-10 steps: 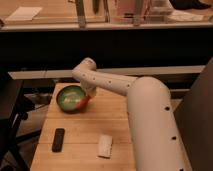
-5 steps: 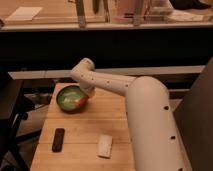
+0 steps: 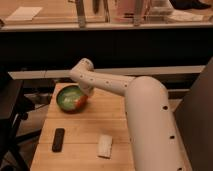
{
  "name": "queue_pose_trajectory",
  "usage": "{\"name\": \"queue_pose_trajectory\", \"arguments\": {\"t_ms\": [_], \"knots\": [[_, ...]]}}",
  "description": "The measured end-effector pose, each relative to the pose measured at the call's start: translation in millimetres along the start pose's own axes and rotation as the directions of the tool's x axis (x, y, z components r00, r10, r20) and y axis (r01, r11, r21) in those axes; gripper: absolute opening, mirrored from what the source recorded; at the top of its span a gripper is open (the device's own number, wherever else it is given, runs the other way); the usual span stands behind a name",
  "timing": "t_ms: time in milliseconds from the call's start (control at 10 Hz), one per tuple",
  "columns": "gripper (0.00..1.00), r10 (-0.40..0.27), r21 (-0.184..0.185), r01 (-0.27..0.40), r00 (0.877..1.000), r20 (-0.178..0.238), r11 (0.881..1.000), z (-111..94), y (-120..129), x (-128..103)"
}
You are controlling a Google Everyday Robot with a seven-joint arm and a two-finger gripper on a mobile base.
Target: Place the pepper in the ceramic bowl
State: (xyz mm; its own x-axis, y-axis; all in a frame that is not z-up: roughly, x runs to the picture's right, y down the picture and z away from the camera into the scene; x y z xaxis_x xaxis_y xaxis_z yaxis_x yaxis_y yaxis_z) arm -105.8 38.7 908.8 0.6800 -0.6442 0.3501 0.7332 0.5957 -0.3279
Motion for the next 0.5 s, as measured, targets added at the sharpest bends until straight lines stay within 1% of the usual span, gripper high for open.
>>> {"name": "queue_pose_trajectory", "arguments": {"t_ms": [500], "knots": [[0.01,0.012,0.013,-0.012,1.000,-0.007,1.000,1.9,-3.0,-1.0]]}}
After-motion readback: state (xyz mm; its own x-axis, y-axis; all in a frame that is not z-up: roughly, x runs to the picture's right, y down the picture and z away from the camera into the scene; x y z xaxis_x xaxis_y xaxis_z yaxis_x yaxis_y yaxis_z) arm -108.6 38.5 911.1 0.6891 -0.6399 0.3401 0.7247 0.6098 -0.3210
